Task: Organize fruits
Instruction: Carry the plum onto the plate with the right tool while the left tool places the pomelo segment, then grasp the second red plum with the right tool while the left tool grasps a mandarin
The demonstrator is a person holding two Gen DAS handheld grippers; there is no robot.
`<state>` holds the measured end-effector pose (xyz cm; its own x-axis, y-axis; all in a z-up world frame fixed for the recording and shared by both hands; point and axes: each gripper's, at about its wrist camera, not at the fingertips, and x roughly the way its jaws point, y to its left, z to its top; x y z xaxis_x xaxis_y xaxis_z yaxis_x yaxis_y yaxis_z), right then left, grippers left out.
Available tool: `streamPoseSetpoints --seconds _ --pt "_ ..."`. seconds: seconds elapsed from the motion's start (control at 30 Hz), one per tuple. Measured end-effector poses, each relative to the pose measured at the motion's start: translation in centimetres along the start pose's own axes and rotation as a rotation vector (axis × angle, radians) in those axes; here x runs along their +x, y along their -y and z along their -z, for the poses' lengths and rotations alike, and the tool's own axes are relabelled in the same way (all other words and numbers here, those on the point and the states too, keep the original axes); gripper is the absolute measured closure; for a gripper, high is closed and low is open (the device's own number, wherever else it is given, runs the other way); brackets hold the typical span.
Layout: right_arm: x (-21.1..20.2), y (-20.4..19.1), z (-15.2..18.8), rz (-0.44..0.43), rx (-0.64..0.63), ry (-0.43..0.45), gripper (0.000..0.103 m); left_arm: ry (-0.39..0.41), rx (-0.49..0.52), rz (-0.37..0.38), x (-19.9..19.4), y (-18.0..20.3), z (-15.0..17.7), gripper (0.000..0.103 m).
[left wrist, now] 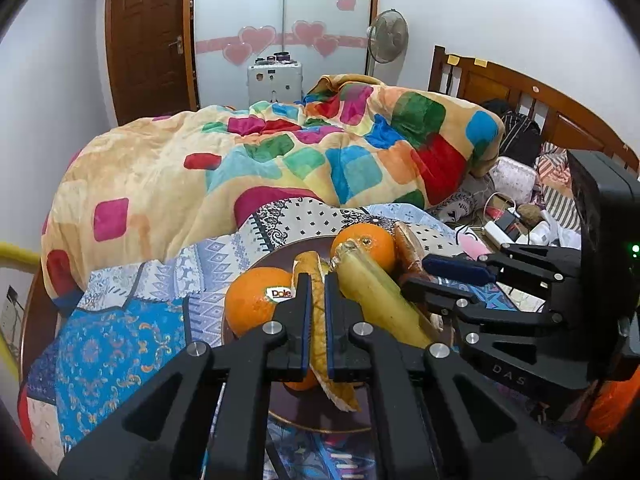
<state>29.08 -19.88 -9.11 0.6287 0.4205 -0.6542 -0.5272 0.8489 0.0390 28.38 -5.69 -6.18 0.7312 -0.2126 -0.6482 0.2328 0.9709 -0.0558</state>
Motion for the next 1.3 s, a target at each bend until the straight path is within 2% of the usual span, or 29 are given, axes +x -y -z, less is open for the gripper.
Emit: streamPoseSetpoints --seconds 0.37,0.53,0.7,0.8,0.97,1.2,1.3 --pt "-4.3 -1.6 0.2 0.005 0.029 0.060 0.074 -0.001 -0.021 -0.027 -4.6 -1.6 2.7 0.086" --pt "-7.1 -4.0 1.4 -0.003 0.017 0.097 0.060 0.027 -0.043 -0.058 -8.2 -2.3 4.9 0.057" --pt "-8.5 -6.6 2.8 -0.026 -0.001 0.101 0.050 0.040 -0.048 -0.087 -11.7 -2.8 7.3 0.043" --pt "-8.6 -8.0 3.8 -0.030 -0.016 0.092 0.050 0.046 -0.053 -0.108 -13.6 -3.1 9.0 0.036" --pt "-7.5 -10.1 6.2 -0.059 -0.015 0.045 0.050 0.022 -0.068 -0.125 -15.2 -3.7 12.4 0.034" --pt "-4.9 -11.7 8.6 -0.081 -0.027 -0.038 0.050 -0.021 -0.093 -0.139 -15.4 -4.4 16.0 0.034" --pt "-3.8 -12.4 9.1 -0.091 -0.045 -0.069 0.061 -0.029 -0.108 -0.140 -15.3 -4.9 16.8 0.034"
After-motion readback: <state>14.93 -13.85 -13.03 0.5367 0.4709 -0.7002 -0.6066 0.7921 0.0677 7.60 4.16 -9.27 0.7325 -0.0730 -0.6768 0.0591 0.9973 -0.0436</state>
